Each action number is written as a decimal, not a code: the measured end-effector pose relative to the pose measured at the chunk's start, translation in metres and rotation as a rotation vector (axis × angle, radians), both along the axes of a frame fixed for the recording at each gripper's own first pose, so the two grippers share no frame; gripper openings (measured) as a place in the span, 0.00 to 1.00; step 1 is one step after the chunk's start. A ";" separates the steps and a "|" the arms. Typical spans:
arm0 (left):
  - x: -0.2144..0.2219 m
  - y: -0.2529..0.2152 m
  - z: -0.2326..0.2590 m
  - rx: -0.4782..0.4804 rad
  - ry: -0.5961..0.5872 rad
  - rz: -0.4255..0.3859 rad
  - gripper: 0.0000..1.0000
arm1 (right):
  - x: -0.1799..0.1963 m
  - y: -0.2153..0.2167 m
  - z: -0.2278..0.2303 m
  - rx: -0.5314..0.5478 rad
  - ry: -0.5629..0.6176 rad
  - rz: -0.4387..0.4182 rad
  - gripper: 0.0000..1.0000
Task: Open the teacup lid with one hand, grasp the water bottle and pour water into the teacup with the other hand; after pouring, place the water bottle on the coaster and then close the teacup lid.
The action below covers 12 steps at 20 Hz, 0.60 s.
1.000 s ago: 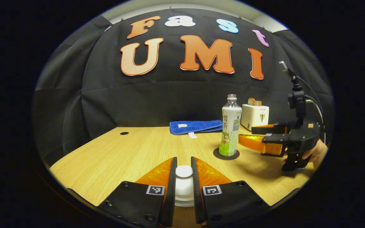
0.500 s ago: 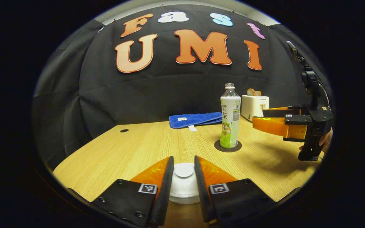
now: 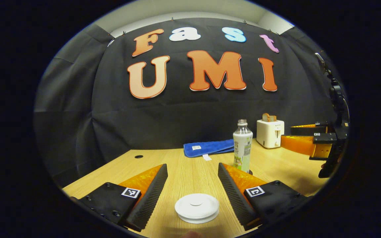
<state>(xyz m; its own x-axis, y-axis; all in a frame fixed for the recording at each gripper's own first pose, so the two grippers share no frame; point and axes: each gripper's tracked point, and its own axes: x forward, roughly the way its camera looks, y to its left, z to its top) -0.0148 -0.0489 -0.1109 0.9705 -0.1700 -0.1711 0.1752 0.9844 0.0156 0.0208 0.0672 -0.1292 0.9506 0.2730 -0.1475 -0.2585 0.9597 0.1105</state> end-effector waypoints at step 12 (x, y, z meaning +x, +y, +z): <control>-0.002 0.002 0.073 -0.090 -0.166 0.091 0.95 | -0.036 -0.045 0.040 -0.054 -0.084 -0.161 0.94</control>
<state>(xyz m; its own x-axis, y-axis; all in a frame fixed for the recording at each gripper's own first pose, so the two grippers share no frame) -0.0167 -0.0467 -0.0382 0.9962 -0.0874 0.0046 0.0875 0.9948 -0.0521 -0.0153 0.0223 -0.0890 0.9910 0.1098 -0.0764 -0.1068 0.9934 0.0423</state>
